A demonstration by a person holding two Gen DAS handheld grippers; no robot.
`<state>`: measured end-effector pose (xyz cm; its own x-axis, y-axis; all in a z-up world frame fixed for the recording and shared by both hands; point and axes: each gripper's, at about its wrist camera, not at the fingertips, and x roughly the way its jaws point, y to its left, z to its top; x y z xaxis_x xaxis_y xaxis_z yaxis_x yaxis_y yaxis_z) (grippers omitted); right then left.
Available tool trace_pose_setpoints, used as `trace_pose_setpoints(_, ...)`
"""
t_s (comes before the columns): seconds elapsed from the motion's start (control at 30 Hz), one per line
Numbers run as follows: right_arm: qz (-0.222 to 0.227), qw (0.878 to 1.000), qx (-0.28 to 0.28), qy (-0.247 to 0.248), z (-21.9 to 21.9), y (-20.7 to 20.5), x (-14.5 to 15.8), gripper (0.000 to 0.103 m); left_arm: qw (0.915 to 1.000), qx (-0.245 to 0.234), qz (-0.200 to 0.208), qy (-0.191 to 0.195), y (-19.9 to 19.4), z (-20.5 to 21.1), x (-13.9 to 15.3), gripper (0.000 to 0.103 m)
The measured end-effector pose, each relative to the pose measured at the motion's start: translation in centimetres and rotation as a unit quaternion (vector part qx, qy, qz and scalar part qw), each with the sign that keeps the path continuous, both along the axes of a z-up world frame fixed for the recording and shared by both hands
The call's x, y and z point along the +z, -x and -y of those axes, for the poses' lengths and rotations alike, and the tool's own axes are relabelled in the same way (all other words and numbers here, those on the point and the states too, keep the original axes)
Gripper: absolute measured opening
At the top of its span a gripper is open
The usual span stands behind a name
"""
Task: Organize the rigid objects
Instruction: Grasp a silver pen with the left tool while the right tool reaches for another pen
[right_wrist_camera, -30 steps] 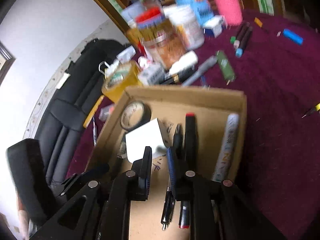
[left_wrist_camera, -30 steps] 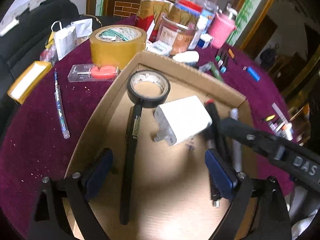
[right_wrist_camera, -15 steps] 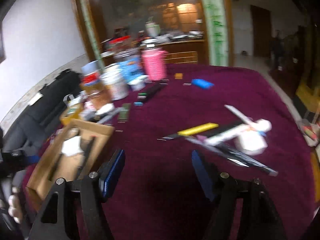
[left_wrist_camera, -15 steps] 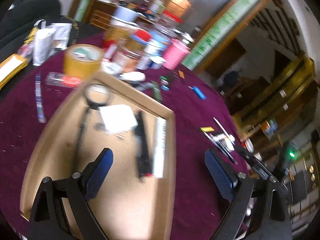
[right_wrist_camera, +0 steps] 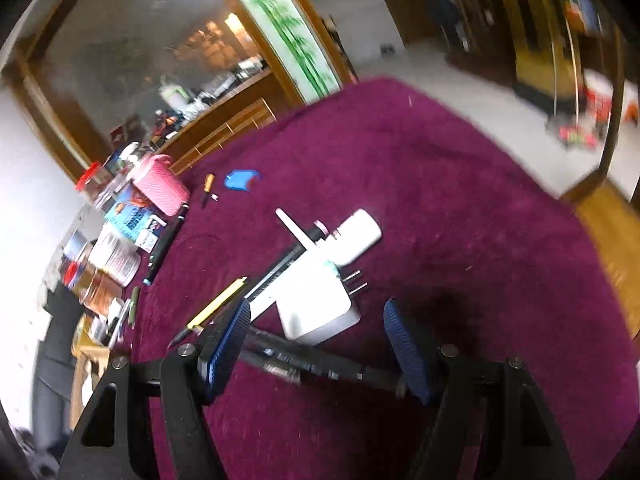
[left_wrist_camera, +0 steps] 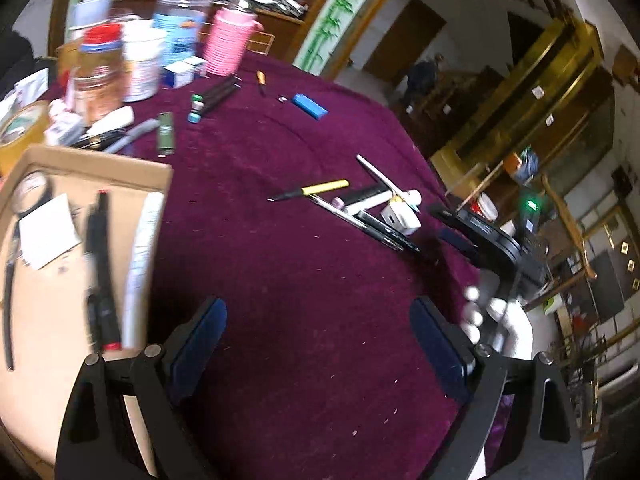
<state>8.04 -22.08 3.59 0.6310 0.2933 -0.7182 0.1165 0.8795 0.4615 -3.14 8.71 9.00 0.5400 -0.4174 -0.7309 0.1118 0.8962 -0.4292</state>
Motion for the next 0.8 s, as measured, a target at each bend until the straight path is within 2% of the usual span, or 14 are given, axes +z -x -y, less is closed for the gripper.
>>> trace_pose_setpoints(0.07, -0.029, 0.999, 0.011, -0.026, -0.2, -0.5, -1.6, 0.074, 1.0, -0.003, -0.008, 0.0, -0.9, 0.8, -0.5, 0.092)
trace_pose_setpoints(0.1, -0.018, 0.999, 0.015, -0.021, -0.3, -0.1, -1.3, 0.074, 0.9999, -0.004, -0.012, 0.0, -1.4, 1.1, -0.8, 0.092)
trace_pose_setpoints(0.17, -0.036, 0.994, 0.074, -0.068, -1.7, 0.1, -1.5, 0.074, 0.9998, -0.001, -0.018, -0.007, -2.6, 1.4, -1.4, 0.092)
trace_pose_setpoints(0.27, -0.041, 0.974, 0.182, -0.126, -5.3, 0.8, -2.1, 0.075, 0.9994, 0.011, -0.032, -0.007, -4.5, 1.7, -2.5, 0.092)
trace_pose_setpoints(0.33, -0.043, 0.95, 0.242, -0.195, -6.8, 1.0, -2.1, 0.074, 0.999, 0.014, -0.041, -0.003, -5.5, 1.9, -3.2, 0.092)
trace_pose_setpoints(0.37, -0.03, 0.95, 0.241, -0.196, -6.7, 1.3, -1.6, 0.074, 0.9988, 0.016, -0.046, -0.006, -6.0, 2.2, -3.6, 0.092)
trace_pose_setpoints(0.47, 0.005, 0.966, 0.208, -0.154, -5.2, 1.7, -0.3, 0.074, 0.998, 0.011, -0.06, -0.018, -7.3, 3.4, -5.0, 0.092)
trace_pose_setpoints(0.6, 0.003, 0.972, 0.166, -0.165, -3.2, 1.3, -0.7, 0.074, 0.9971, 0.013, -0.069, -0.028, -9.2, 4.5, -6.4, 0.092)
trace_pose_setpoints(0.8, 0.014, 0.979, 0.155, -0.131, -2.9, 1.0, -0.2, 0.074, 0.9951, 0.01, -0.075, -0.064, -12.5, 6.6, -7.4, 0.092)
